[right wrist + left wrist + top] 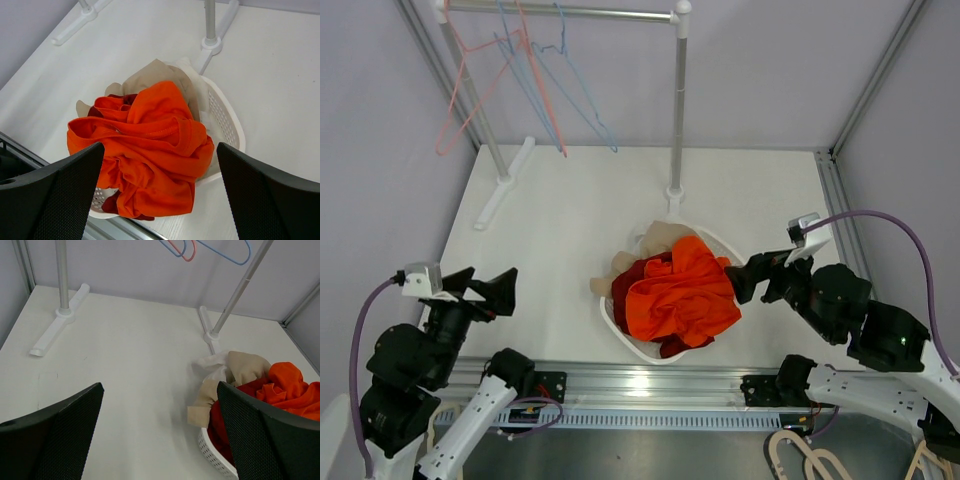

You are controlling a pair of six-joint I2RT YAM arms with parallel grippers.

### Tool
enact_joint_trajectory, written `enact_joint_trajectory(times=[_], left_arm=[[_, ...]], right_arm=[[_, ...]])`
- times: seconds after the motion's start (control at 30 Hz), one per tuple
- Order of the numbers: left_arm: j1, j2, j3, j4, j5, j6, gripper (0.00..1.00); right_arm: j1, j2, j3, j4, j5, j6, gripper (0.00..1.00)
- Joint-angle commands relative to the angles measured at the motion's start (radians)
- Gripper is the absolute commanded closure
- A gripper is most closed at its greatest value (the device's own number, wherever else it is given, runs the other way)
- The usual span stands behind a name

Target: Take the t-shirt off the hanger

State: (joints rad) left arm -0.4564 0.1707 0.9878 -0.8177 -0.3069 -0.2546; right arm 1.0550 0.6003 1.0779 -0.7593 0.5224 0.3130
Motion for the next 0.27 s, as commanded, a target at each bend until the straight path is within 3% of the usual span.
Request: enact_joint_trajectory(times=[0.0,0.23], left_arm=[[-0.005,0.013,-0.017,-0.015,0.022,-0.021,0.01],[-0.004,0.030,-0.020,-0.003,0.020,-0.021,0.00]], right_arm=[[-0.003,0.010,0.022,-0.035,0.022,0.000,0.00],[-0.004,-0.013,-0.001,-0.008,0.027,0.005,0.00]])
